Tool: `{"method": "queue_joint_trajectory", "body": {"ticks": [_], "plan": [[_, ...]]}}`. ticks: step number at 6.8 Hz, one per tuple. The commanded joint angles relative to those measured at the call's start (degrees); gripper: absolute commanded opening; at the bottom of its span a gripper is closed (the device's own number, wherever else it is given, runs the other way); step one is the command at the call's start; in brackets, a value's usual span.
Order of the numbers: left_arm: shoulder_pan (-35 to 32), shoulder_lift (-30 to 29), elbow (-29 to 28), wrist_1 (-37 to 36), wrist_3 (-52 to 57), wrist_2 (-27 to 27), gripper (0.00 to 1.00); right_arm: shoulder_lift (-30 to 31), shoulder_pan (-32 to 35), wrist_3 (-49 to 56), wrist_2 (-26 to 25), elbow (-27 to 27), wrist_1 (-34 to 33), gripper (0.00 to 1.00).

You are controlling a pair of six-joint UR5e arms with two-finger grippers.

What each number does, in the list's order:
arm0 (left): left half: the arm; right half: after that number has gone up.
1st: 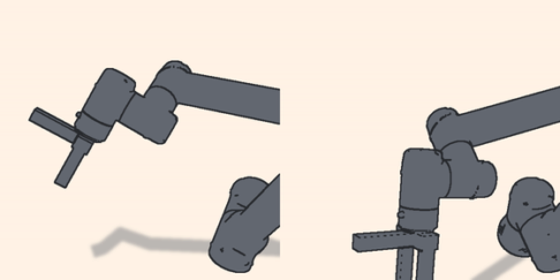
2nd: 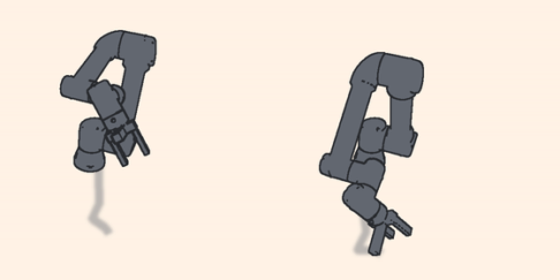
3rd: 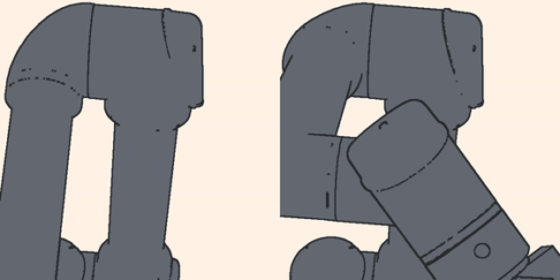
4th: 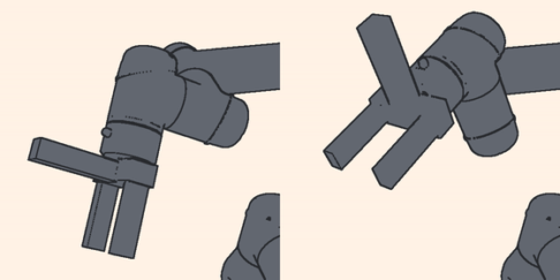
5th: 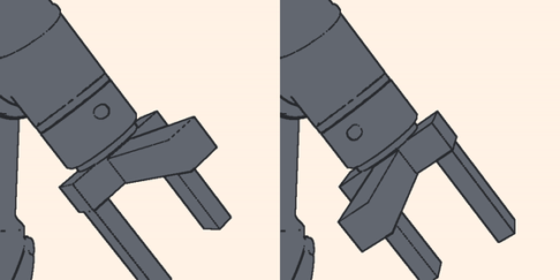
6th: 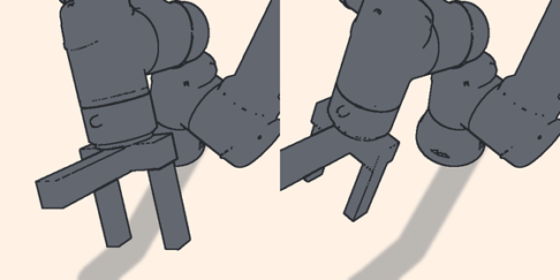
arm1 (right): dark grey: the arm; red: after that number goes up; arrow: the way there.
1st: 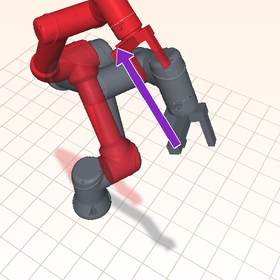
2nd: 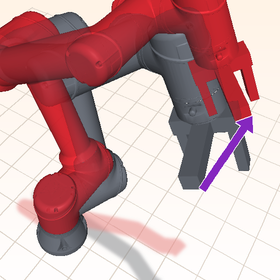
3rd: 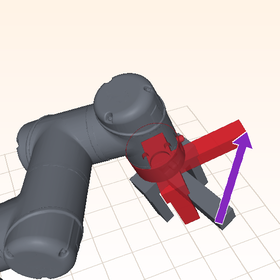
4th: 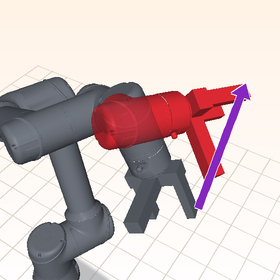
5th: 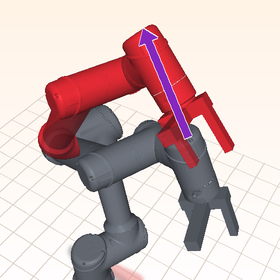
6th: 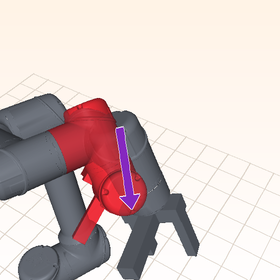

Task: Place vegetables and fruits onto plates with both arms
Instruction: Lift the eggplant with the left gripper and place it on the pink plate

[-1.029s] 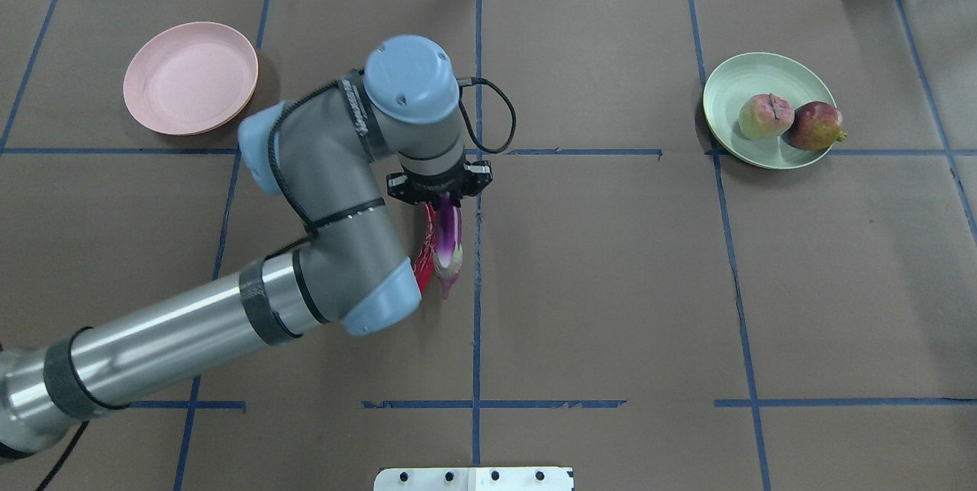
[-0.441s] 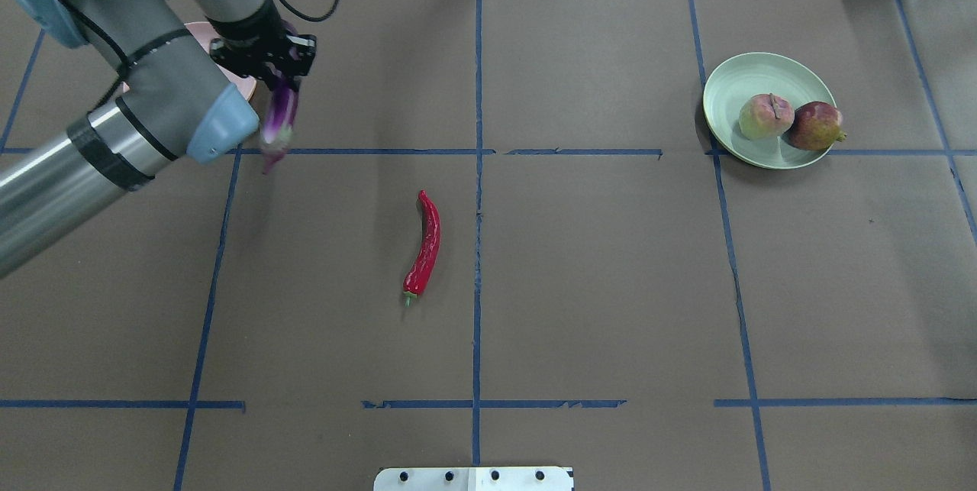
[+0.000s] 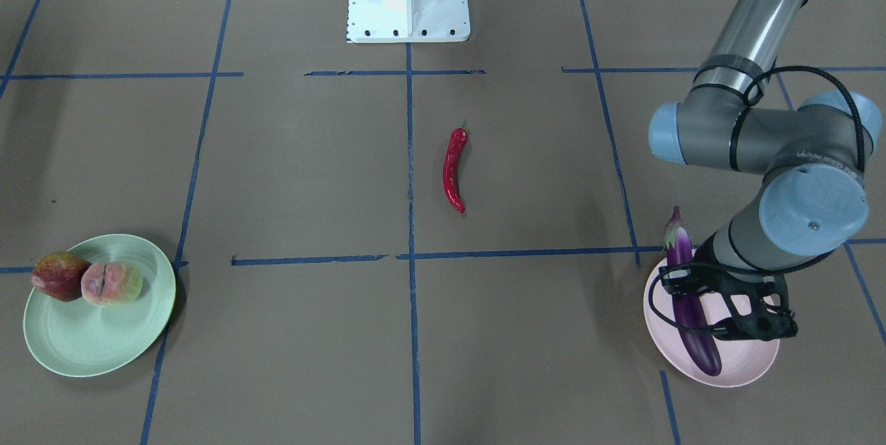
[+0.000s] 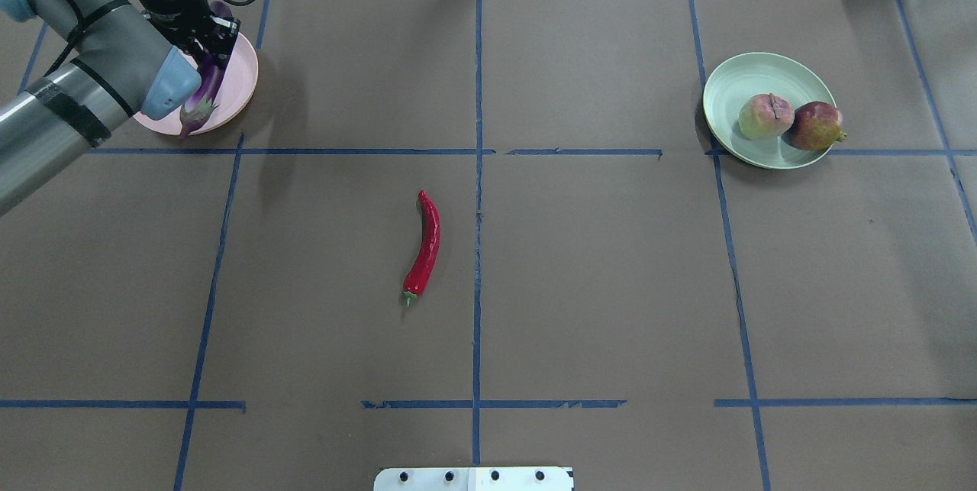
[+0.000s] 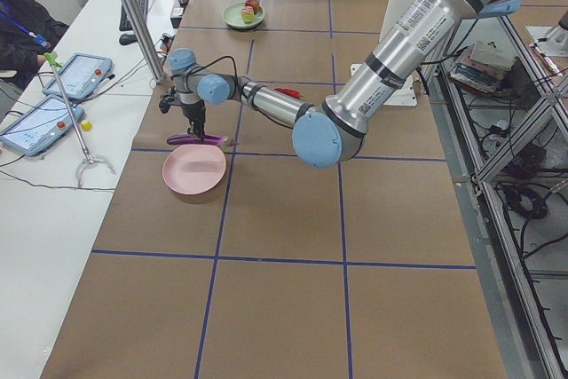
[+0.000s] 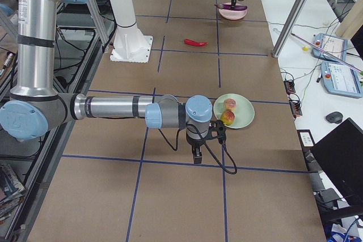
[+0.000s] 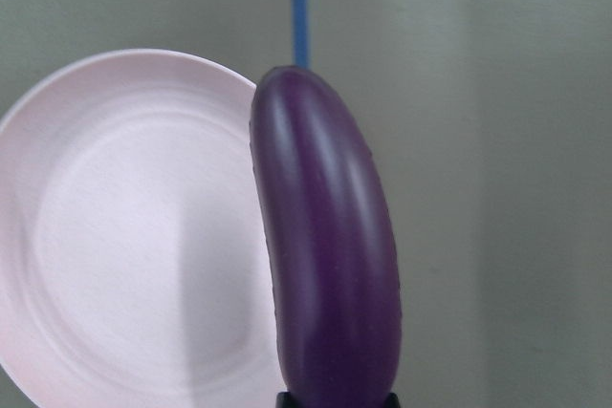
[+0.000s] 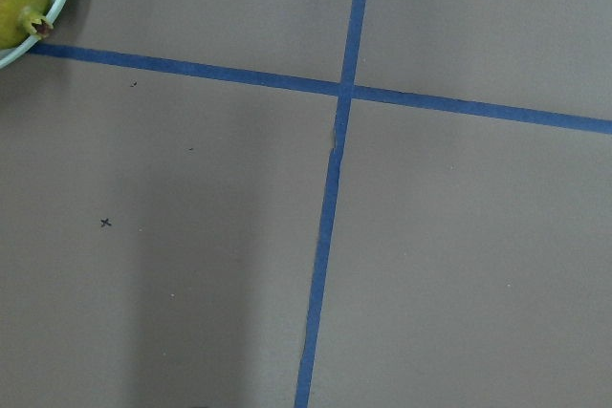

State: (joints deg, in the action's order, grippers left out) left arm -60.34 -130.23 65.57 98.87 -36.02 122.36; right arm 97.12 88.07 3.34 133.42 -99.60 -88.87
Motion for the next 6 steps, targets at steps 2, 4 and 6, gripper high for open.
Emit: {"method": "queue_joint_trajectory", "body": {"ticks": [2, 4, 6], "plan": [[-0.04, -0.11, -4.14, 3.96, 0.16, -0.01, 1.0, 0.0, 0.0, 0.0, 0.0, 0.02, 0.01, 1.0], [-0.13, -0.9, -1.87, 2.91, -1.84, 4.52, 1.0, 0.0, 0.0, 0.0, 0.0, -0.06, 0.01, 1.0], [2.49, -0.46, 7.58, 2.82, -16.81, 5.0, 1.0, 0.0, 0.0, 0.0, 0.0, -0.07, 0.01, 1.0]]}}
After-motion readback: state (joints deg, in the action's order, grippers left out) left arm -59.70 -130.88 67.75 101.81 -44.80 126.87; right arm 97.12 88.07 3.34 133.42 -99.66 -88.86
